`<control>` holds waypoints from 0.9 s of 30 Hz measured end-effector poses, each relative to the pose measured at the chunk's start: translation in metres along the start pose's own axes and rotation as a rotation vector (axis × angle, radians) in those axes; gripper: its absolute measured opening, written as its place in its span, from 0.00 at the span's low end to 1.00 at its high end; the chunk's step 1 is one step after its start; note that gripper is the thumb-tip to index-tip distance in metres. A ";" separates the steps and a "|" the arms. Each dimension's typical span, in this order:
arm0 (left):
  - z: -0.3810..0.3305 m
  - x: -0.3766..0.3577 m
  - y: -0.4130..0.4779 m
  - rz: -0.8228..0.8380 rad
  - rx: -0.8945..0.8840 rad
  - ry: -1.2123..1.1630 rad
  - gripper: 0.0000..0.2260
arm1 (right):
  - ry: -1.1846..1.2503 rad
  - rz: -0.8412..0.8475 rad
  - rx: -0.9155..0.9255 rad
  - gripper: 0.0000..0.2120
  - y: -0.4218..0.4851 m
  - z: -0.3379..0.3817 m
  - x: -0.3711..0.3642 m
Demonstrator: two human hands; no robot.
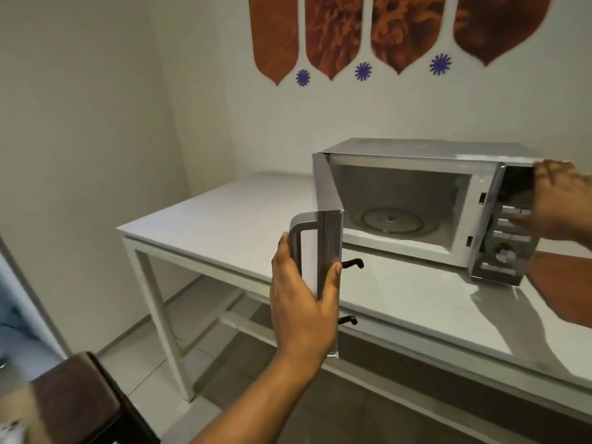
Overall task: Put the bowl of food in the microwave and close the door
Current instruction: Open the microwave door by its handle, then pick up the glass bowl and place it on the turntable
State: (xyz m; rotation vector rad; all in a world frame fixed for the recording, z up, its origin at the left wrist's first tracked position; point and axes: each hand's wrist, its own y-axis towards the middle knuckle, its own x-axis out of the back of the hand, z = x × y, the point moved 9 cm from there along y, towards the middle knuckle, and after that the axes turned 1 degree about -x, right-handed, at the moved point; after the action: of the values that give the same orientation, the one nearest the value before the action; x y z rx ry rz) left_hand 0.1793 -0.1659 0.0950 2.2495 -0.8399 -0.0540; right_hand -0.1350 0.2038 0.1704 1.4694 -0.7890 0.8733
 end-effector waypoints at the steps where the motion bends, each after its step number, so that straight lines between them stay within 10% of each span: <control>1: 0.003 0.005 0.001 0.007 0.003 0.001 0.36 | 0.008 0.007 -0.007 0.54 0.001 -0.002 -0.001; 7: -0.001 0.021 0.001 -0.052 -0.044 0.096 0.41 | 0.065 -0.042 -0.037 0.49 -0.026 0.006 0.016; 13: -0.074 -0.028 -0.028 0.003 -0.620 0.152 0.35 | 0.178 -0.021 0.064 0.44 -0.085 0.018 0.020; 27: -0.039 -0.317 -0.072 0.746 -0.407 0.304 0.35 | 0.628 0.063 -0.373 0.31 -0.147 -0.183 -0.066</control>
State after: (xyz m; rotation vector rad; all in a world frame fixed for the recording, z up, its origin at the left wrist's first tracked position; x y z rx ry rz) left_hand -0.0189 0.0813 0.0140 1.4192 -1.3023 0.4148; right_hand -0.0528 0.3963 0.0452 0.7768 -0.4868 1.0899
